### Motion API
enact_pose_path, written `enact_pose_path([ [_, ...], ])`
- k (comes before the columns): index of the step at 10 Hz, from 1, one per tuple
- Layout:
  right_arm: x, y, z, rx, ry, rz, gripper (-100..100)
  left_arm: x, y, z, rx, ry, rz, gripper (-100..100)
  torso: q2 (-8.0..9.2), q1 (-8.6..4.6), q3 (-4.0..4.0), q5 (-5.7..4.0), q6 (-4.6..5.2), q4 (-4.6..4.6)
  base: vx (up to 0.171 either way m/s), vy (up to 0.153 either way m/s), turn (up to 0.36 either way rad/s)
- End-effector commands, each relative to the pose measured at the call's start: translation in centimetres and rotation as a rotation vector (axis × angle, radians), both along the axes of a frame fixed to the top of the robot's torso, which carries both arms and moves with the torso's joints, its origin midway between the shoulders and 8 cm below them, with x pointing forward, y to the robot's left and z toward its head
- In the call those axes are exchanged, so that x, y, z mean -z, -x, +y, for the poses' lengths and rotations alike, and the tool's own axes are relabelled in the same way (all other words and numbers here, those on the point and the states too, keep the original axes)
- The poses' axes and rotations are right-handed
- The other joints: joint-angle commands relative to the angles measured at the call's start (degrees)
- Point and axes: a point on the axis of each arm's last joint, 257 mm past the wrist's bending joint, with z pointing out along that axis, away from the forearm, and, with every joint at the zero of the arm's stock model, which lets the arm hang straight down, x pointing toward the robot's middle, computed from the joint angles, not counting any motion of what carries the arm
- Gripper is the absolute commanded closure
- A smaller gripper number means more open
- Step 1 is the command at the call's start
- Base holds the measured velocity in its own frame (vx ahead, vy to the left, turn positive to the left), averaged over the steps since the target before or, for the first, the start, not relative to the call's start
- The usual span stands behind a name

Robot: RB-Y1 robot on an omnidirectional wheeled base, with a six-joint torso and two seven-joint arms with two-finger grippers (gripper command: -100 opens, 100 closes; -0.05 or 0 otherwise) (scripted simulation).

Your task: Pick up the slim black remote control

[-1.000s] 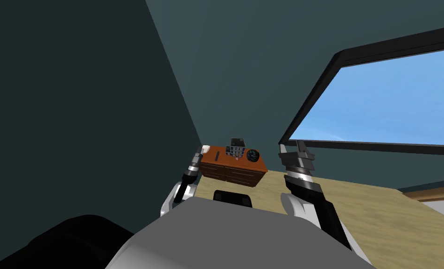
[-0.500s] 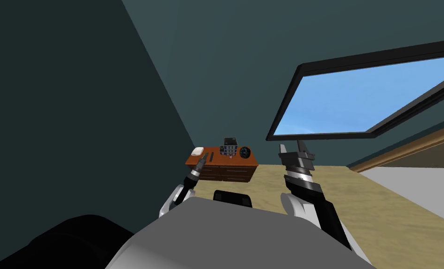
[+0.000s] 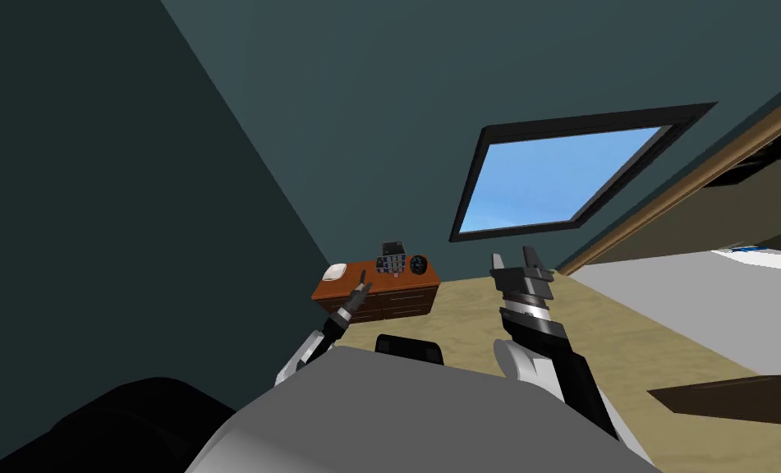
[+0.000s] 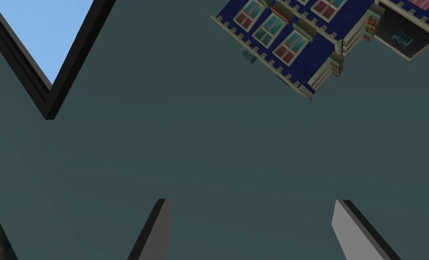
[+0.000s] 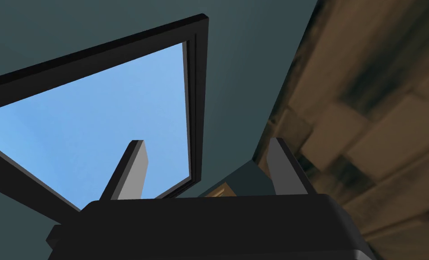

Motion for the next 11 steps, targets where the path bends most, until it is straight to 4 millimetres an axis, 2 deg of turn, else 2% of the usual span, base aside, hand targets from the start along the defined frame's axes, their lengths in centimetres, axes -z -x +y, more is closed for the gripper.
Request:
enact_pose_path([
  [1,0.0,0.0,0.0,0.000,0.000,0.000,0,1.9,0.9,0.3,0.016,-0.071,0.033,-100,0.00,0.00,0.00,0.00,0.00,0.00,-0.019,-0.006,-0.160],
  [2,0.0,0.0,0.0,0.000,0.000,0.000,0,5.0,2.2,0.8,0.046,-0.172,0.085,-100,-0.01,0.04,0.00,0.00,-0.09,0.00,-0.015,-0.011,-0.292],
  [3,0.0,0.0,0.0,0.000,0.000,0.000,0,5.2,2.2,0.7,0.052,-0.185,0.085,-100,-0.01,0.04,-0.01,0.00,-0.03,0.00,-0.013,0.000,-0.230],
  [4,0.0,0.0,0.0,0.000,0.000,0.000,0,7.8,3.6,1.2,0.088,-0.283,0.124,-100,-0.03,0.06,-0.01,0.00,-0.07,0.00,-0.014,0.001,-0.407],
  [5,0.0,0.0,0.0,0.000,0.000,0.000,0,8.4,3.9,1.3,0.093,-0.300,0.134,-100,-0.02,0.08,-0.01,0.01,-0.02,0.00,-0.011,0.010,-0.180],
  [6,0.0,0.0,0.0,0.000,0.000,0.000,0,10.7,5.3,1.8,0.135,-0.396,0.166,-100,-0.04,0.11,-0.02,0.01,-0.09,0.00,-0.005,0.005,-0.422],
  [7,0.0,0.0,0.0,0.000,0.000,0.000,0,11.4,5.7,2.1,0.141,-0.415,0.180,-100,-0.05,0.12,-0.03,0.02,-0.02,-0.01,-0.005,0.015,-0.199],
  [8,0.0,0.0,0.0,0.000,0.000,0.000,0,14.1,7.5,3.1,0.182,-0.508,0.224,-100,-0.07,0.14,-0.04,0.01,-0.10,-0.01,-0.002,0.015,-0.305],
  [9,0.0,0.0,0.0,0.000,0.000,0.000,0,14.3,7.6,3.0,0.193,-0.527,0.223,-100,-0.08,0.15,-0.04,0.02,-0.05,-0.01,-0.003,0.020,-0.251],
  [10,0.0,0.0,0.0,0.000,0.000,0.000,0,16.7,9.5,4.1,0.239,-0.616,0.262,-100,-0.08,0.16,-0.04,0.02,-0.09,-0.01,-0.002,0.027,-0.391],
  [11,0.0,0.0,0.0,0.000,0.000,0.000,0,16.9,9.7,4.1,0.250,-0.635,0.262,-100,-0.09,0.20,-0.05,0.03,-0.03,-0.01,0.002,0.031,-0.218],
])
